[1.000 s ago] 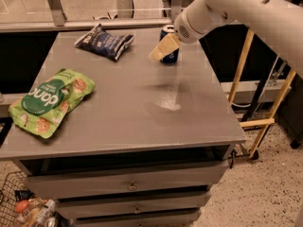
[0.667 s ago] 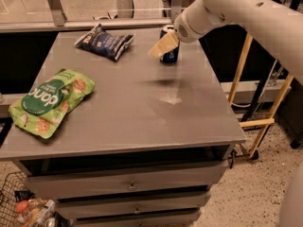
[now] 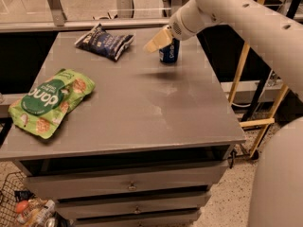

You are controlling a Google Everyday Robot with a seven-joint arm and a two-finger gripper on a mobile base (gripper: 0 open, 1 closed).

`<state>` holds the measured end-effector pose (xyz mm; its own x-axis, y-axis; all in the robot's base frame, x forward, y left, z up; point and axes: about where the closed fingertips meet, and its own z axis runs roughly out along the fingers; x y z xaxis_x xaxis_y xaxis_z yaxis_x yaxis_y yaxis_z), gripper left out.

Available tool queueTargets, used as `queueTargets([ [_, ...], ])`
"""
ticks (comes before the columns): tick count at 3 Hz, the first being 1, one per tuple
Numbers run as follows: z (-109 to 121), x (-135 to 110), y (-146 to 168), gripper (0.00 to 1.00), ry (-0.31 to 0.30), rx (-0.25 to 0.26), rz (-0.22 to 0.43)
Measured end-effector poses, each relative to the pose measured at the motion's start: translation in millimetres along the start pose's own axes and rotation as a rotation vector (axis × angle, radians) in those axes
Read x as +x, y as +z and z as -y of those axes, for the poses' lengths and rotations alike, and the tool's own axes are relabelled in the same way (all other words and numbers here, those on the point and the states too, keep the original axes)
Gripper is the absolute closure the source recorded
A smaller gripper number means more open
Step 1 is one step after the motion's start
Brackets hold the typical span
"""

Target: Move pepsi can near green rice chip bag

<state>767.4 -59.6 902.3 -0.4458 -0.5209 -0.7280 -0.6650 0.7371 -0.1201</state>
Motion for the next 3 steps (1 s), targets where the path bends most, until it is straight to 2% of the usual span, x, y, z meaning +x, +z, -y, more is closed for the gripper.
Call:
queueTargets([
  [1, 1, -5, 7, 0.19, 0.009, -0.004, 0.015],
  [2, -4, -11, 0, 0.42, -0.011, -0.020, 0.044],
  [3, -22, -17, -14, 0.65, -0.067, -0.066, 0.081],
])
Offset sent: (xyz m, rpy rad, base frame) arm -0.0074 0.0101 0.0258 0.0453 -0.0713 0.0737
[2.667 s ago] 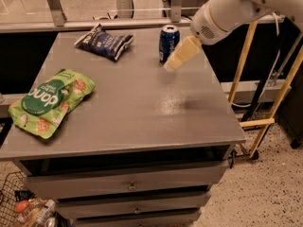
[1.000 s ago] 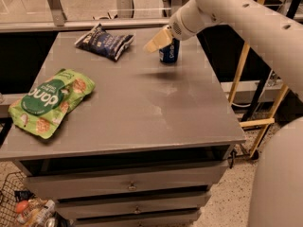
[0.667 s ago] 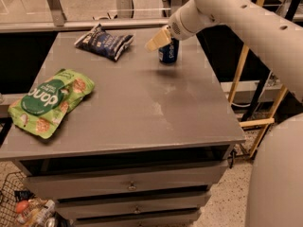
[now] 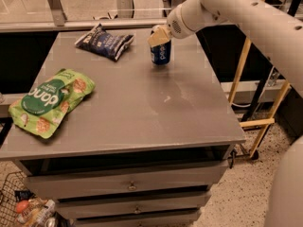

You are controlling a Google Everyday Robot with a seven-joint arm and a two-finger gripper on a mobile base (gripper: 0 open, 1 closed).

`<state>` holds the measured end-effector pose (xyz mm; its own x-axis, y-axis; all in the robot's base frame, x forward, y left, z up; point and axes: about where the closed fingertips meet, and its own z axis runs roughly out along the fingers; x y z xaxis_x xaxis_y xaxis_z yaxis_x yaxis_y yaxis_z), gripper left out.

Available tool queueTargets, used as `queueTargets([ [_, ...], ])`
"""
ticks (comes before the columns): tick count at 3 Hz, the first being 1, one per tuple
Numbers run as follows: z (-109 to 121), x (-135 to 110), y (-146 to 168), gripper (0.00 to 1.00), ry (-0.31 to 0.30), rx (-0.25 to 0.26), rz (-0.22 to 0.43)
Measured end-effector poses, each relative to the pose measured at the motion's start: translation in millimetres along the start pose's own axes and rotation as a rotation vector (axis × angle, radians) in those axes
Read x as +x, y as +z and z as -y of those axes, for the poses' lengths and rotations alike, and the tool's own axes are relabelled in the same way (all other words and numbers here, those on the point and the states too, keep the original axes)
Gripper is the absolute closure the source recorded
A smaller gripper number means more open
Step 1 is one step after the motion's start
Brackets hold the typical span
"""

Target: Move pepsi can near green rice chip bag

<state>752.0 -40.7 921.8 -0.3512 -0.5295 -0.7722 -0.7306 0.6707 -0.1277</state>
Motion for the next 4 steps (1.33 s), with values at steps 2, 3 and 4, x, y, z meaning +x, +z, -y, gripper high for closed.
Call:
queueTargets([
  [2, -32, -23, -22, 1.00, -0.115, -0.079, 0.084],
  [3, -33, -23, -22, 1.00, -0.114, -0.079, 0.084],
  [4, -58, -30, -16, 1.00, -0.168, -0.156, 0.082],
])
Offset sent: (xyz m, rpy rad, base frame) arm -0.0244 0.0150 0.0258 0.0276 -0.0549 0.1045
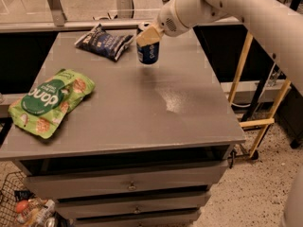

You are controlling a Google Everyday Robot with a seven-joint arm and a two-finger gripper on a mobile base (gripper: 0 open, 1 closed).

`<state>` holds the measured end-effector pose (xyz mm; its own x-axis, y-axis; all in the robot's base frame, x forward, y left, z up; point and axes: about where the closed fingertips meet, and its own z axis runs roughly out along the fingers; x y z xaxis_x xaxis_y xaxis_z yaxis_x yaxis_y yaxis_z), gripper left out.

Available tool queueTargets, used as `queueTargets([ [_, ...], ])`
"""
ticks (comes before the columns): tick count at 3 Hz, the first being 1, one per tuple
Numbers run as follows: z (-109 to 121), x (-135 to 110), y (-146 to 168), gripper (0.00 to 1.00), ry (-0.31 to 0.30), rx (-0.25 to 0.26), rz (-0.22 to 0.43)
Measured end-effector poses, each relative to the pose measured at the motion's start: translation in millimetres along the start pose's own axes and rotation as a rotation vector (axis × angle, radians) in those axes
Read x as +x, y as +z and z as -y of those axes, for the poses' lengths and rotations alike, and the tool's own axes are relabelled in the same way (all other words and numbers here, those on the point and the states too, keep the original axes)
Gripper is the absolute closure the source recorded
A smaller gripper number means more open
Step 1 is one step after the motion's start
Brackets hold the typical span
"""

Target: Move pepsi can near green rice chip bag

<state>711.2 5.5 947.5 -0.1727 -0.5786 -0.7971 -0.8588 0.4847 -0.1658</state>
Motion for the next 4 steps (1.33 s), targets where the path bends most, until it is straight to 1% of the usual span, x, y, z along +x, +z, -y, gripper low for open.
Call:
queueTargets([
  [1, -65, -19, -3, 1.00, -0.115, -0.162, 0.013],
  [2, -110, -28, -6, 1.00, -0.191, -0.276, 0.012],
  [3, -154, -26, -2, 1.00, -0.244, -0.374, 0.007],
  [4, -186, -24, 10, 1.00, -0.287, -0.438, 0.005],
])
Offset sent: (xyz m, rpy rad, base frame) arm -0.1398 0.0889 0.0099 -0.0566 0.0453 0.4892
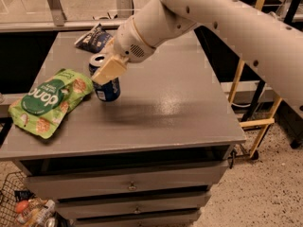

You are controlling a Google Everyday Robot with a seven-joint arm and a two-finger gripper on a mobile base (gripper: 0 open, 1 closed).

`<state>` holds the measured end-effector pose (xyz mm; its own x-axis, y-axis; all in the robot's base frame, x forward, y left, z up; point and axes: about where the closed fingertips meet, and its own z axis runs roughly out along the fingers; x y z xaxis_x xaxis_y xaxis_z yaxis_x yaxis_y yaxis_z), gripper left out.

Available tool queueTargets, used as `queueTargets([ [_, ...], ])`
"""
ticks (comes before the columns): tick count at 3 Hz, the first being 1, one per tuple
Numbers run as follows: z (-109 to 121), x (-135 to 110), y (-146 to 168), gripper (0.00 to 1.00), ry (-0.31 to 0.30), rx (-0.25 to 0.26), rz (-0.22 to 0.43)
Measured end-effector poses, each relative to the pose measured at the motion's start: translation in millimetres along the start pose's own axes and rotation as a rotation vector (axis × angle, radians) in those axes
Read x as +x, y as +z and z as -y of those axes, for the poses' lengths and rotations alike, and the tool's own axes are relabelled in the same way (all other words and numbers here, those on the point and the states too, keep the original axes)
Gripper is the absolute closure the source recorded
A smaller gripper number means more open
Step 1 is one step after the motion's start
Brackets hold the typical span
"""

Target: Move pepsi can near green rice chip bag

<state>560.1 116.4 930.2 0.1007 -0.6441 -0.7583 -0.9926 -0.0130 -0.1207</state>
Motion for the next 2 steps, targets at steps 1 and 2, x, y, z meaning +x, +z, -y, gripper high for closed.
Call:
queueTargets([
  [1, -13, -7, 22, 1.00, -0.040, -0.047, 0.001],
  [2, -17, -15, 37, 1.00, -0.074, -0.075, 0.006],
])
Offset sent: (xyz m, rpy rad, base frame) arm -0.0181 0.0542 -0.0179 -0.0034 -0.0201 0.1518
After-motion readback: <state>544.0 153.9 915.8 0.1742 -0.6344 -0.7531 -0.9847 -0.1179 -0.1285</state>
